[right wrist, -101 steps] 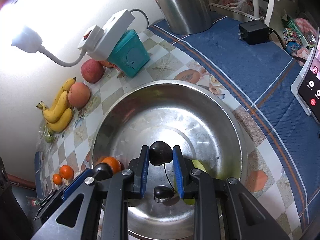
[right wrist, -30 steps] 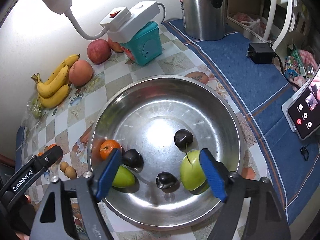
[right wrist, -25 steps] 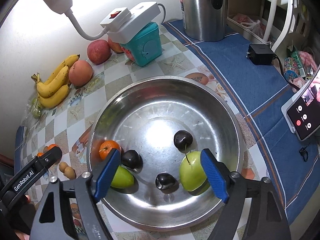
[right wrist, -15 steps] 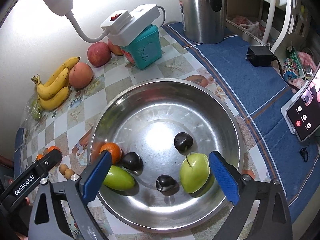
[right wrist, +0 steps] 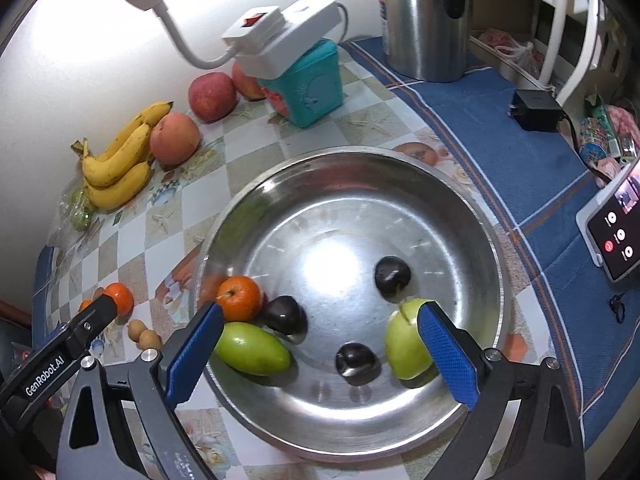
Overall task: Organize fruits
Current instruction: 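Withdraw both open tools from the basin toward the kiwis and oranges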
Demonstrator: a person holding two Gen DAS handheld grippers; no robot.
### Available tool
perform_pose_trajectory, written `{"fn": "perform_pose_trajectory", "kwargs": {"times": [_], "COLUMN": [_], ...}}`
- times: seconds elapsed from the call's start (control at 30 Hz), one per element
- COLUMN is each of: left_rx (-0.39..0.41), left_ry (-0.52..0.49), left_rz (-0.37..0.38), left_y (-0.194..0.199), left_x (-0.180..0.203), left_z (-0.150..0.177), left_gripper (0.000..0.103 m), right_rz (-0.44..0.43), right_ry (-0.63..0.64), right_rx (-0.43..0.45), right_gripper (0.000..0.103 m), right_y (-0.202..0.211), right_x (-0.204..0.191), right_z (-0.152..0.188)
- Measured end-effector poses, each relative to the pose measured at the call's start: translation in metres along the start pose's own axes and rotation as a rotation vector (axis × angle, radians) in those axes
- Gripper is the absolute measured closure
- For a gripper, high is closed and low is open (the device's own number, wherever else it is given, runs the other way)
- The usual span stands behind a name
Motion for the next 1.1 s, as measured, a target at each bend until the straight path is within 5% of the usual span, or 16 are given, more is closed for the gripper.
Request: {"fn": "perform_pose_trajectory", "kwargs": {"times": [0.63,1.1], "left_rx": [0.002,0.0], "left_ry": [0.138,0.224], "left_rz": [-0.208,-0.177], "left_y": [0.006,0.002], "left_x": [-0.126,-0.172], "left_z": [0.004,0.005], "left_gripper": [0.0,0.0], "right_rz": [-0.153,-0.237], "right_ry": [0.158,0.27], "right_rx": [-0.004,-0.058], "right_gripper": [0.005,0.006], "right_y": [-0.001,-0.015], "right_x": [-0.09,-0.149], "right_z": [0.021,0.044]}}
Point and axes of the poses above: each gripper's, at about its wrist camera, not at the fingertips, and y roughly against the way its jaws point, x to its right, z to its underside, the point moved 8 cm from there along -y, roughly the way its jaws point, and after that the axes turned 4 degrees about -y, right-handed, at the moved point
